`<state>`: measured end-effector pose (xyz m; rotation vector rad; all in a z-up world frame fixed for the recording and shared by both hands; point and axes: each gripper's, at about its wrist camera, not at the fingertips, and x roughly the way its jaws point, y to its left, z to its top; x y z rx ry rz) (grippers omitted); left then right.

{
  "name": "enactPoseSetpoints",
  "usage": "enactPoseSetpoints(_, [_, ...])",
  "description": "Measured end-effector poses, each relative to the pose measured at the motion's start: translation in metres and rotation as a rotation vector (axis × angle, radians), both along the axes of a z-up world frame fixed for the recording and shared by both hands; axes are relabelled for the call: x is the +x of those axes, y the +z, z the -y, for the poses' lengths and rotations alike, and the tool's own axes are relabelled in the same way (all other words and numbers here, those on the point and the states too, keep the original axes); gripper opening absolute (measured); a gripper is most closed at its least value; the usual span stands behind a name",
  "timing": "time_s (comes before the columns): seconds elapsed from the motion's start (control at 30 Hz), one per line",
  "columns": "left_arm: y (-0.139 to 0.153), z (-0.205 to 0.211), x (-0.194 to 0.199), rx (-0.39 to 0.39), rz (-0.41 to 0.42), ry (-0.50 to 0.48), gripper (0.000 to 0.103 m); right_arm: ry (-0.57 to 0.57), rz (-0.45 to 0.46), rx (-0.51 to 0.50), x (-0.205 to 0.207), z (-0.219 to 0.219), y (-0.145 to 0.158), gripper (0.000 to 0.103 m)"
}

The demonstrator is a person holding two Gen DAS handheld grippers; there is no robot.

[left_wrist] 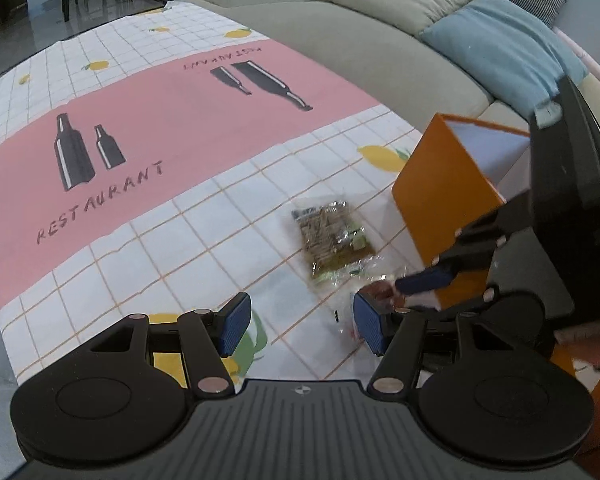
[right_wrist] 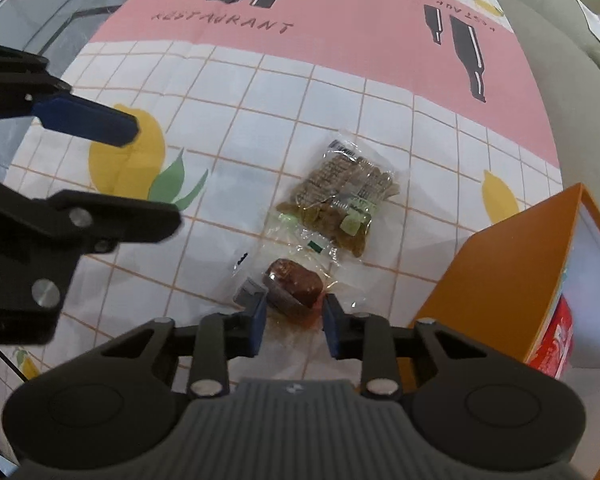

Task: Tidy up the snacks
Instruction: 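Grasp the brown-candy pack with the right tool while the left lowers onto the nut pack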

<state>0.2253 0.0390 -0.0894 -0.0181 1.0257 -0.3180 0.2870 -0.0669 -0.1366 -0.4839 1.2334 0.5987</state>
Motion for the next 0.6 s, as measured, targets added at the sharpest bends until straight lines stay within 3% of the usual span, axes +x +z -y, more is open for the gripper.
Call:
enactPoseSetpoints(0.13, [0.005,0.008,0.005,0.016,0.005,-0.008,0.07,-0.032,0.035,0.036,-0.006,0.008,0.01,0.022])
enactPoseSetpoints(0.43, [0.014,0.012,0.025,-0.078,-0.004,0.062,0.074,-0.162,0.256,0.155,-0.027,0.041,0.087,0.021])
enactPoseSetpoints(0.6, [0.007,0.028,0.039,-0.073,-0.032,0.075,0.074,-0.267,0.366,0.173,-0.043,0.071,0.116,0.021])
